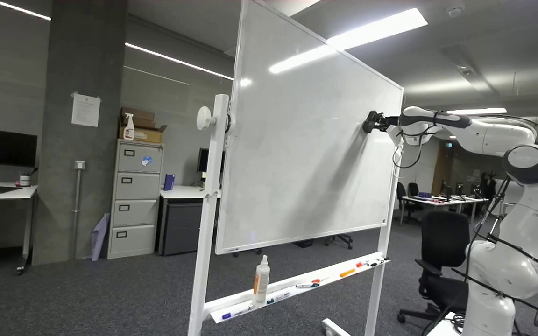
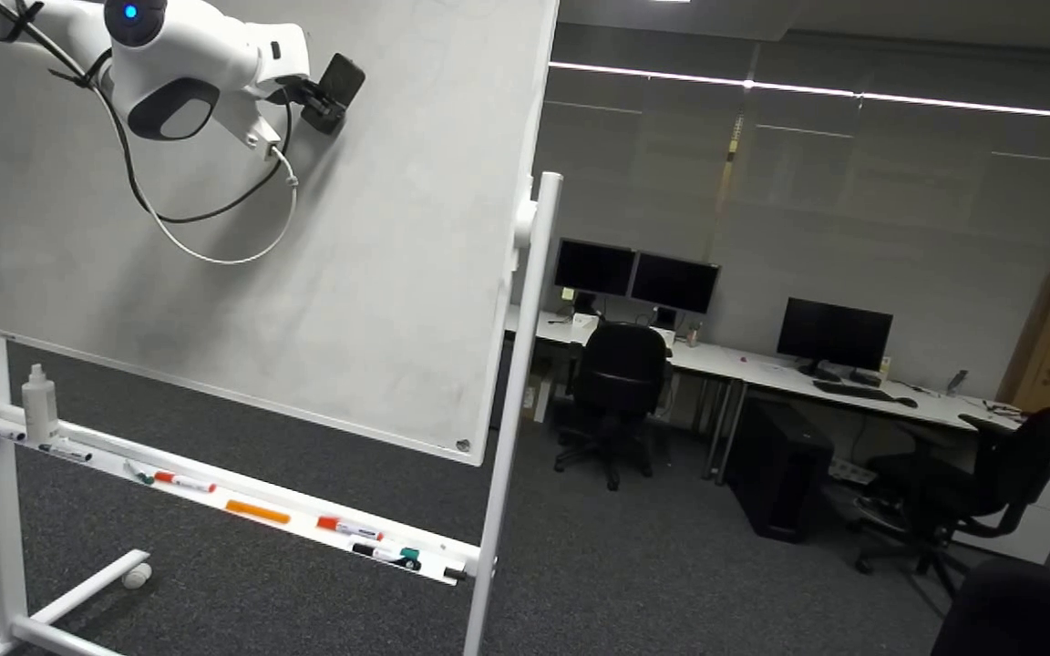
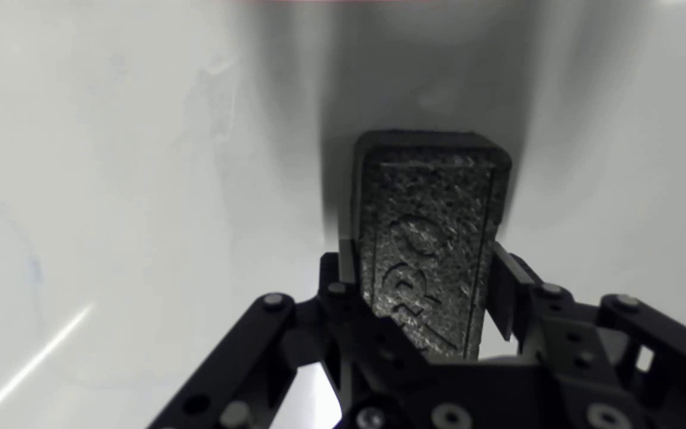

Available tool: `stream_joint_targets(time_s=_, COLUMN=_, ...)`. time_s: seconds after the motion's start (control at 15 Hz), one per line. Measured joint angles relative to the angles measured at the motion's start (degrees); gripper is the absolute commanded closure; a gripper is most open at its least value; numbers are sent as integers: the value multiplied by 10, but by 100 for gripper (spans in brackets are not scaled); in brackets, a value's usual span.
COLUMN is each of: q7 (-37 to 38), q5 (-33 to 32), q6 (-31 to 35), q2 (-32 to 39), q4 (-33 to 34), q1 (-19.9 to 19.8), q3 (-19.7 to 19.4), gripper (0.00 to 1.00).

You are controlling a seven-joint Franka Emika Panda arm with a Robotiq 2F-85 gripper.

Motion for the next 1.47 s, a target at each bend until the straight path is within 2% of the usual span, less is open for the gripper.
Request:
stream_joint_targets(time_s=1.2, q7=0, q5=0, q6=-2, q2=-14, q4=-9, q1=-1, q3=1, gripper=45)
stream_joint_targets(time_s=1.27, q7=0, q5=0, q6=-2, q2=-14, q4=-9, q1=-1, q3=1, gripper=70)
stream_joint_targets(time_s=1.47, q7=0, q5=0, q6=-2, q2=-14, q4=-9, q1=-1, q3=1, gripper=70)
